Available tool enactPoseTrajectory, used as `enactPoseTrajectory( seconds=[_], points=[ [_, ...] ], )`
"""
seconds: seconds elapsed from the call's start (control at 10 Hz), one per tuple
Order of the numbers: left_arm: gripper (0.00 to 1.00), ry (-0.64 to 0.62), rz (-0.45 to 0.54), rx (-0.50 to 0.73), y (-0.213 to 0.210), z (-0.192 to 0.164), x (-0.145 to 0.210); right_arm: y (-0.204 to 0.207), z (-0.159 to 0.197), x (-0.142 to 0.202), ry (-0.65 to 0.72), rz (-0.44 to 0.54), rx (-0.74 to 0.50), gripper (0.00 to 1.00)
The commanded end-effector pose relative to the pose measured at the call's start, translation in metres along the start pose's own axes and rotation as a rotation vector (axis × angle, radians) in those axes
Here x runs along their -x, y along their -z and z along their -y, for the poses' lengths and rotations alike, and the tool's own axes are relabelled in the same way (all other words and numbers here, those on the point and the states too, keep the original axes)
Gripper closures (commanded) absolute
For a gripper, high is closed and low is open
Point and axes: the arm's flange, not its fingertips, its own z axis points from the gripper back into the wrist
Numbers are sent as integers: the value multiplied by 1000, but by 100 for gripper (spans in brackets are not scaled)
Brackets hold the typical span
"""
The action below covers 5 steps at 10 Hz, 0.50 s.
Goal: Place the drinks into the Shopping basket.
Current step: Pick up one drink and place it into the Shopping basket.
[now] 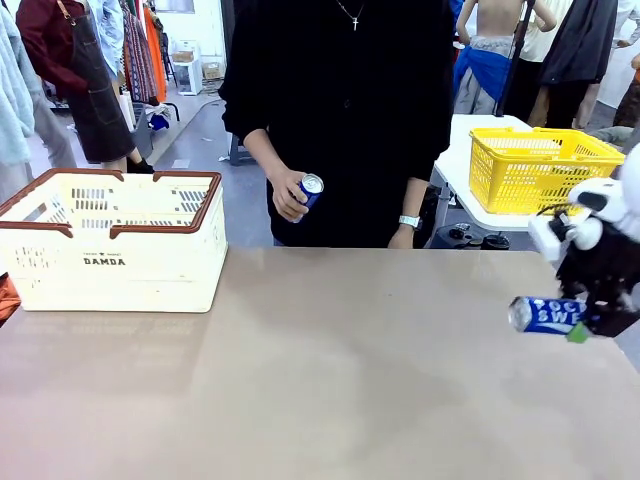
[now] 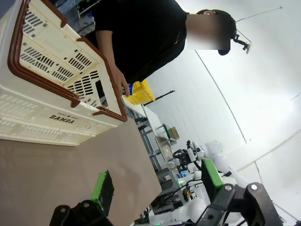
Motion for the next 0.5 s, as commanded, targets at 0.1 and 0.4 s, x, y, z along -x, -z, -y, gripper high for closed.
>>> enactPoseTrajectory(
  seconds=[0.1,0.4],
  points=[
    [0,-2,5,14,-1,3,0,0,0,0,0,0,0,100],
    [0,-2,5,14,-1,3,0,-4,5,-11,102,82,-14,100]
  ],
)
